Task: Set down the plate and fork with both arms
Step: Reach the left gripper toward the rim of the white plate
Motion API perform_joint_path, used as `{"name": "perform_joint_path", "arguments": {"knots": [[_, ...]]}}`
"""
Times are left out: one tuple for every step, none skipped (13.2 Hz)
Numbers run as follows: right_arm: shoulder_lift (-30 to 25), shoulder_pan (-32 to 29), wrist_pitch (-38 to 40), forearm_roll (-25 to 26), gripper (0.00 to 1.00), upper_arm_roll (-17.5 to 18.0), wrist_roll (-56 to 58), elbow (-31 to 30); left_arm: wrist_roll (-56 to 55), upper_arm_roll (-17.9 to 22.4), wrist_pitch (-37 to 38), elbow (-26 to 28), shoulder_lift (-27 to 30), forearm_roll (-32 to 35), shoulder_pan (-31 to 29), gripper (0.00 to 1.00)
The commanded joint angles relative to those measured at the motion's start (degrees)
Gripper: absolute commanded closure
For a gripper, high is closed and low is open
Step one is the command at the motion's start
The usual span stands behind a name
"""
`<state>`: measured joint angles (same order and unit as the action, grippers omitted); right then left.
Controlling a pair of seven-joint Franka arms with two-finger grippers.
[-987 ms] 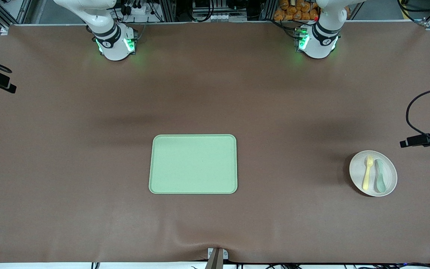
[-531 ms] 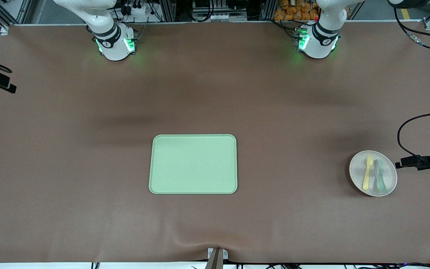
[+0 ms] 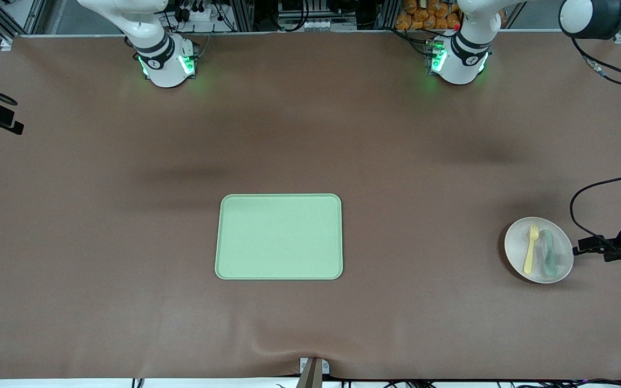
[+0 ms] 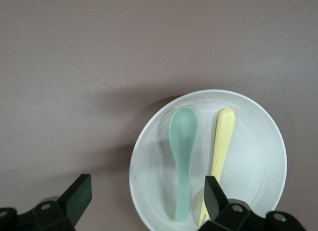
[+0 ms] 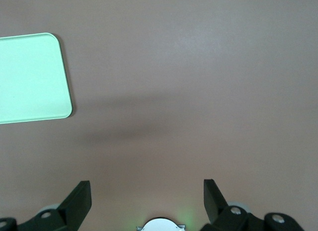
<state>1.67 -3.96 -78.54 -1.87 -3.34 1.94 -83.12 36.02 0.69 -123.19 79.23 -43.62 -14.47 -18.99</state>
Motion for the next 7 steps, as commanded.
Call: {"name": "perform_joint_path", "arguments": {"knots": [[-0.79,0.53,-0.03,0.72,0.0,-0.17,-0.36,-0.46,1.86,-0.25,-0.21,-1.62,-2.43,-2.85,-1.21,0.09],[-0.7,0.53,-0.03,0.72,0.0,-0.17,-0.36,-0.46,2.29,-0.25,-0.21,-1.71,-3.13,-2.85,-1.48,0.13],[-0.79,0.53,0.06,0.72,0.0,-0.17,-0.36,-0.46,2.91,-0.34,-0.21,-1.71,-3.4,-2.94,-2.01,0.14],[-0.79,0.53,-0.03,0.72,0.0,-0.17,-0.36,-0.46,3.0,-0.43,-0.21,-1.71,-3.75,-2.94,-2.36,0.17],[-0.7,0.53,0.06,0.72,0.0,-0.17,-0.36,-0.46,3.0,-0.43,-0.21,-1.71,-3.93,-3.02,-2.45,0.2],[-0.7,0.53,0.06,0.72,0.0,-0.17,-0.36,-0.46,3.09,-0.43,-0.21,-1.53,-4.01,-3.89,-2.45,0.23],[-0.7,0.53,0.06,0.72,0.0,-0.17,-0.36,-0.46,3.52,-0.43,-0.21,-1.44,-4.28,-4.34,-2.45,0.3]]}}
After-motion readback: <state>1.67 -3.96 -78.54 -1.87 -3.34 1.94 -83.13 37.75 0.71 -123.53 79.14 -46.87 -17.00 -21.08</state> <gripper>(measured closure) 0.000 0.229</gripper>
